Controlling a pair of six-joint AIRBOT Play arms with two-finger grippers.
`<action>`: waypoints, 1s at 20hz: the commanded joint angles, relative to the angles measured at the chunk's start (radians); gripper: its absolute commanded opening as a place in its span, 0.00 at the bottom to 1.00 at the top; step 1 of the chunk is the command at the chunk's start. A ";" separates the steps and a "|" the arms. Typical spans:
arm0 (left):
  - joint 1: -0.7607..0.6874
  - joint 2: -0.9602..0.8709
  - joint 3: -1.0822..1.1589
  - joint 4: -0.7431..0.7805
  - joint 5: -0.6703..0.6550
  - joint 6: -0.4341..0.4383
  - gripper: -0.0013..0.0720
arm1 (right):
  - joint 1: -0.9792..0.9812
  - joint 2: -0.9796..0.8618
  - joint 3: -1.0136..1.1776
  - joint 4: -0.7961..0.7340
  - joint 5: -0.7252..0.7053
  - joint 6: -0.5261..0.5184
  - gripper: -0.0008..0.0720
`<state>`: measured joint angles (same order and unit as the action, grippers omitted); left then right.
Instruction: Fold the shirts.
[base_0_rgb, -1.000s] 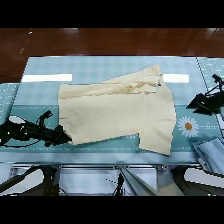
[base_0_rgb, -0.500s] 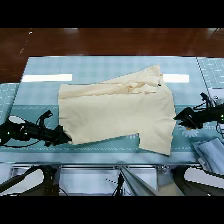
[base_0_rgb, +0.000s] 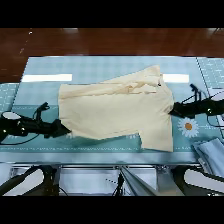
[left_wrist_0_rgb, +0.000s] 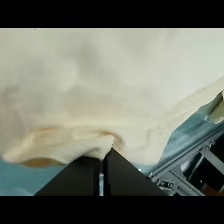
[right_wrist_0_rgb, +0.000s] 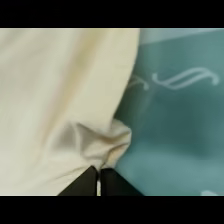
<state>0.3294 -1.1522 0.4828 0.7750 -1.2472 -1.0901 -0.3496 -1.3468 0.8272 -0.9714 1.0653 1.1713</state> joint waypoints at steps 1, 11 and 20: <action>0.001 0.148 0.193 -0.026 -0.003 -0.031 0.04 | 0.035 0.115 0.193 0.036 0.077 -0.003 0.04; 0.001 0.544 1.259 -0.035 0.193 -0.066 0.04 | 0.035 0.613 0.924 0.103 -0.056 0.115 0.04; 0.001 0.732 1.424 0.336 -0.143 -0.325 0.04 | 0.035 0.866 1.050 -0.310 0.199 0.353 0.04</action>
<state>0.3294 -0.4778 1.8748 0.9493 -1.2583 -1.3151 -0.3145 -0.5488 1.8481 -1.1305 1.1561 1.4467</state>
